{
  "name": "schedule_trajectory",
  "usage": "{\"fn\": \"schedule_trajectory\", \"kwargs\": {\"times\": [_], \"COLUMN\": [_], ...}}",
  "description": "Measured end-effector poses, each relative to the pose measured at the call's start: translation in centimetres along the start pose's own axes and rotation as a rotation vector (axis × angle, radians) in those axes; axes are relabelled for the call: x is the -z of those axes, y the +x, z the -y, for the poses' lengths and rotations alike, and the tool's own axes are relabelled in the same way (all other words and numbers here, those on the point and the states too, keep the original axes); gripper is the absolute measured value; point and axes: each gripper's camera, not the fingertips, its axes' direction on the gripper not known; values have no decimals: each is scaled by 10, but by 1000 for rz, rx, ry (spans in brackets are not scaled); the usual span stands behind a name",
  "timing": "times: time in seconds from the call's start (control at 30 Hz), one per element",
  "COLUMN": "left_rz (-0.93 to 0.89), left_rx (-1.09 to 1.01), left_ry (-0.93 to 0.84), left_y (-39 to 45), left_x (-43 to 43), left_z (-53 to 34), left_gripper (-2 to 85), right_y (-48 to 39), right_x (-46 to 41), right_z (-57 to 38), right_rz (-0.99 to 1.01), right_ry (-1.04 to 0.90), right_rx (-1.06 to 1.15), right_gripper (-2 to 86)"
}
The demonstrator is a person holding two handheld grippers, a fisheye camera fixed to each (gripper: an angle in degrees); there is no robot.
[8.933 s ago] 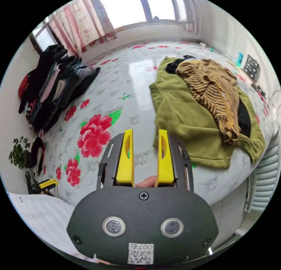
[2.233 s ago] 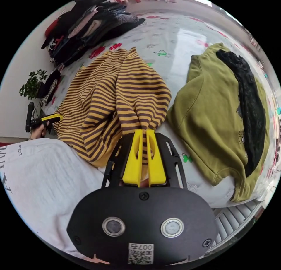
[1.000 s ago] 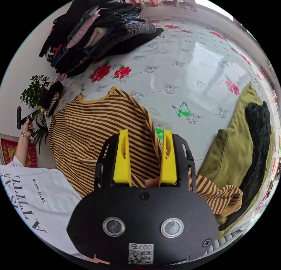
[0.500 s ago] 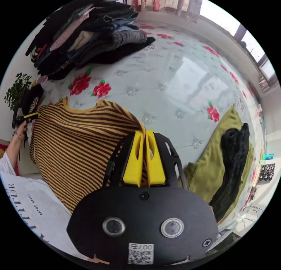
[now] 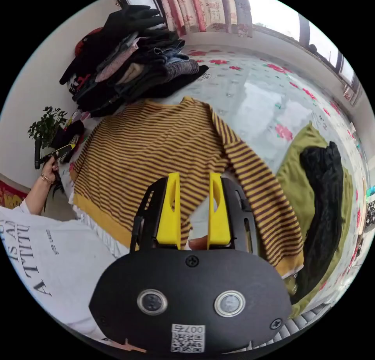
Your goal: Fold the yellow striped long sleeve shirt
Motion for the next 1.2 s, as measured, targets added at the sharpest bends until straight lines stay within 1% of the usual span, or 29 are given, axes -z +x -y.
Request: {"fn": "schedule_trajectory", "kwargs": {"times": [0.03, 0.07, 0.13, 0.17, 0.27, 0.4, 0.43, 0.5, 0.53, 0.57, 0.6, 0.67, 0.77, 0.83, 0.87, 0.9, 0.97, 1.03, 1.07, 1.13, 1.2], "left_rz": [-1, -2, -7, 1, -2, -26, -8, 38, 67, 70, 68, 90, 57, 0, -40, -55, -63, -57, -64, -57, -37], "left_rx": [10, 36, 85, 118, 145, 86, 62, -8, -33, -54, -65, -95, -79, -56, -48, -47, -59, -99, -116, -106, -73], "left_ry": [-35, -73, -119, -139, -175, -194, -222, -192, -199, -224, -238, -267, -309, -284, -252, -239, -220, -225, -258, -339, -350], "left_y": [-1, -2, -5, -7, -8, 3, 10, 21, 28, 33, 35, 39, 29, 18, 11, 7, -3, -4, -4, -4, -6], "left_x": [3, 7, 14, 17, 16, -5, -16, -20, -23, -25, -27, -29, -27, -11, 4, 11, 28, 27, 17, -1, -8], "left_z": [-39, -76, -124, -149, -177, -163, -154, -144, -137, -130, -127, -118, -111, -107, -105, -104, -100, -98, -99, -101, -108], "left_gripper": [71, 73, 75, 76, 82, 92, 92, 83, 75, 60, 53, 44, 33, 29, 28, 27, 29, 33, 37, 40, 30], "right_y": [0, 0, -4, -4, -1, 4, 2, -4, -10, -12, -17, -25, -33, -20, -16, -9, -1, 12, 15, 29, 42], "right_x": [-5, -7, -9, -8, -5, -17, -27, -40, -39, -39, -38, -28, 26, 88, 102, 126, 138, 119, 112, 89, 86], "right_z": [-39, -57, -112, -120, -137, -114, -104, -91, -87, -84, -79, -77, -81, -91, -95, -103, -111, -118, -120, -123, -123], "right_rz": [27, 35, 25, 16, -7, -1, -8, -43, -67, -47, 21, 57, 209, 334, 339, 326, 326, 308, 289, 200, 103], "right_ry": [-46, -68, -124, -130, -110, -49, -69, -102, -87, -96, -133, -141, -87, -11, 8, 26, -8, -50, -54, -60, -16], "right_rx": [-11, -17, -17, -18, -15, 17, 40, 46, 72, 84, 103, 120, 158, 69, 47, 10, -22, -90, -116, -188, -249], "right_gripper": [83, 84, 90, 91, 96, 101, 101, 98, 90, 83, 67, 42, 16, 11, 10, 10, 13, 24, 28, 52, 66]}}
